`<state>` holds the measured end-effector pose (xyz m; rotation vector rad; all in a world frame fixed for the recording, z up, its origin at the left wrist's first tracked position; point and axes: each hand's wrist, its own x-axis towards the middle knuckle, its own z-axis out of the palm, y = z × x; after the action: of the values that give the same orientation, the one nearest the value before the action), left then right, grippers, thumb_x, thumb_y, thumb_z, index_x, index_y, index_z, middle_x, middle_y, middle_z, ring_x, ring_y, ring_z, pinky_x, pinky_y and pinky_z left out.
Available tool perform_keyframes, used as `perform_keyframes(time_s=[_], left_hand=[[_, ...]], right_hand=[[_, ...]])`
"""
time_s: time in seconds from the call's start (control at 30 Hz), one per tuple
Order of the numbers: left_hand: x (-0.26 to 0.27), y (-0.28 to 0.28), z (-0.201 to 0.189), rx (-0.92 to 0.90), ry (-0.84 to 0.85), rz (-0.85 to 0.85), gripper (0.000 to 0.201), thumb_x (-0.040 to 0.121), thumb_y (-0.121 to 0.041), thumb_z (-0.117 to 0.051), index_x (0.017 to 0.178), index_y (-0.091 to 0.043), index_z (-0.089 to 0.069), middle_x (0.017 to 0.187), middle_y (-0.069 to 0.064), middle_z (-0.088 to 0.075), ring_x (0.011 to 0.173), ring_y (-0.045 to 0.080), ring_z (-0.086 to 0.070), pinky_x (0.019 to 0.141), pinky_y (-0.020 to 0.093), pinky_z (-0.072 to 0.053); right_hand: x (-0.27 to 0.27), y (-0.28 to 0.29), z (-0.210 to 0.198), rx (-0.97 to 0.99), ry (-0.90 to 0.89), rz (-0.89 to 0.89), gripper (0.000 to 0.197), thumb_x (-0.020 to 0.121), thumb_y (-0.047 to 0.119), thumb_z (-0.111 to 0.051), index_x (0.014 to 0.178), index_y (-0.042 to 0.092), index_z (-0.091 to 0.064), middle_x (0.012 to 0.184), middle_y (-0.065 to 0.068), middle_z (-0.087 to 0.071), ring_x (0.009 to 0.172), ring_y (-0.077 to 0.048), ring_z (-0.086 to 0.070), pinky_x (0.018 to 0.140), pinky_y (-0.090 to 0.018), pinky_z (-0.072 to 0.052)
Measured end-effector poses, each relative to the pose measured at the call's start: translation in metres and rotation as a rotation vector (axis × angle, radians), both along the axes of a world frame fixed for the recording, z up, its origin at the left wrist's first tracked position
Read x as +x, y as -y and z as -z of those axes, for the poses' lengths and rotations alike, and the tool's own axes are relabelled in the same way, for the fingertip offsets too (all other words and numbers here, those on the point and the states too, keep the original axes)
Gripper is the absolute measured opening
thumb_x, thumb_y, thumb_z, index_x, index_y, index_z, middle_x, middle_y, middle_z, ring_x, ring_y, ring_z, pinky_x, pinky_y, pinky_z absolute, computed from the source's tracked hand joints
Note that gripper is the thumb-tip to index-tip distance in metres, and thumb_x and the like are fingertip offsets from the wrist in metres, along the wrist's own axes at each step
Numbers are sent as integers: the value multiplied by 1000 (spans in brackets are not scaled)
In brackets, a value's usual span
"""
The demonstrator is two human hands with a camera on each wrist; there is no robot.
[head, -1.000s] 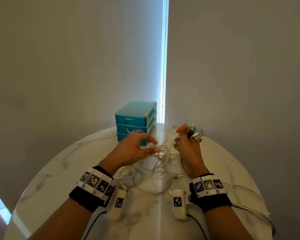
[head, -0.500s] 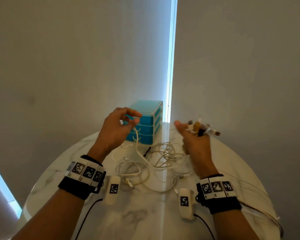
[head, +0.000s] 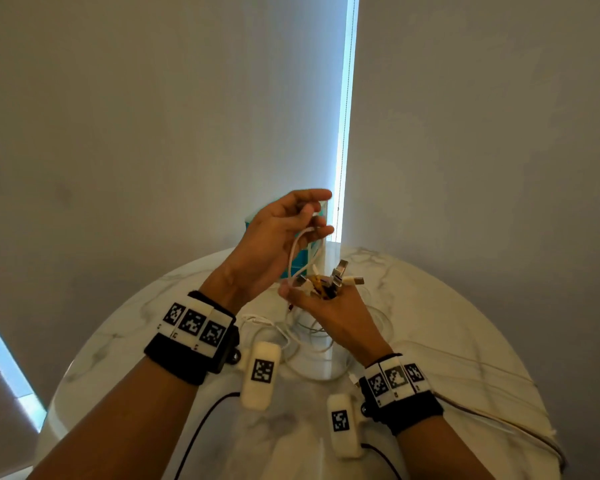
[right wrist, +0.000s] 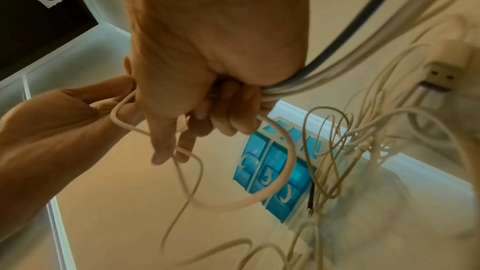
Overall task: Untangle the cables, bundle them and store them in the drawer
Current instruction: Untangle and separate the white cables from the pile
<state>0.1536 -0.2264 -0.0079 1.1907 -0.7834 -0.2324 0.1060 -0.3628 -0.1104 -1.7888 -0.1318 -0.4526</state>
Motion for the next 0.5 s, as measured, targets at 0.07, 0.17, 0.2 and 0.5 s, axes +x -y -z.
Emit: perform_keyframes(time_s=[0.07,0.17,0.2,0.5], left_hand=[[7,-6,-5,18,47,-46,28,112,-14,-49,128,-13,-71,112,0,-71,108,18,-67,104,37,-56],[20,-20,-1,274,219,-271,35,108,-50,-54,135,-31,-66,134,-9,-68,124,10,-65,108,38,-54],[23,-25,3,359,239,-328,44,104,-62,-54,139,-37,-61,138,-12,-65,126,9,-63,108,38,-54],[28,-29,71,1151,479,80,71,88,-67,-73,152,-54,-44,140,-17,-62,120,7,-63,106,34,-53]], right_hand=[[-2,2,-4,-15,52,81,17,96,39,-80,86,26,-76,79,16,-77,80,2,-71,80,-21,-54],[-1,14,-11,151,174,285,18,97,40,-79,87,25,-77,78,14,-75,76,3,-69,73,-18,-52],[0,19,-13,177,218,351,21,98,40,-77,88,21,-78,78,12,-75,76,2,-68,73,-18,-52],[-1,49,-20,515,279,459,26,100,48,-70,103,25,-81,71,5,-56,61,-8,-47,59,-29,-39]])
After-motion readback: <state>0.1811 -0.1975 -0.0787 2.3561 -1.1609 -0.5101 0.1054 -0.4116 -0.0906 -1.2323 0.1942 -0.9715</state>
